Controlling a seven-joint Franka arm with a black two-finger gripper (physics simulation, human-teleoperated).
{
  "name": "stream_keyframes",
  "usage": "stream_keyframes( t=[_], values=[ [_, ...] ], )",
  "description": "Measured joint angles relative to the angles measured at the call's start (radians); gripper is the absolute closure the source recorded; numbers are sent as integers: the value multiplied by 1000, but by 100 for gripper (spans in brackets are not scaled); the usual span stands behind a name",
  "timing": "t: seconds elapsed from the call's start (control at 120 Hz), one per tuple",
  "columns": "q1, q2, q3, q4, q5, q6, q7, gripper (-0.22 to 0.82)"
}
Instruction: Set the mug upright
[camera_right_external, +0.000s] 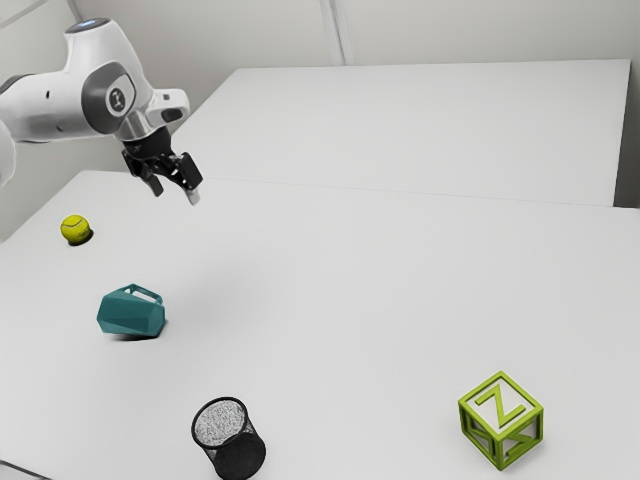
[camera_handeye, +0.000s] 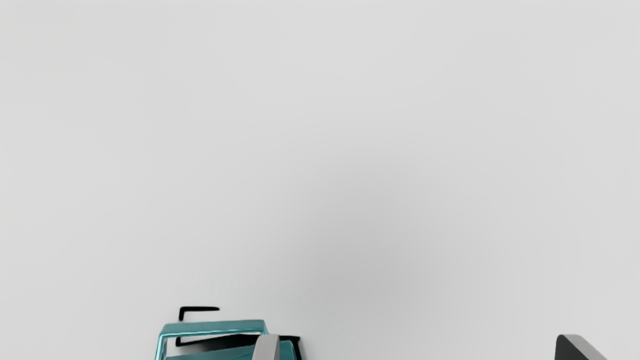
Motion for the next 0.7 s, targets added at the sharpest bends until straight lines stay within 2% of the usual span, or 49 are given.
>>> stream_keyframes(
  t=[0.167,0.292,0.467,0.7],
  values=[
    [21,-18,0,-20,-2,10,5,0],
    [68,-7,37,2,-54,-1,31,0],
    [271,51,-31,30,-171,-59,102,0],
    [410,162,-68,61,-249,-150,206,0]
  ],
)
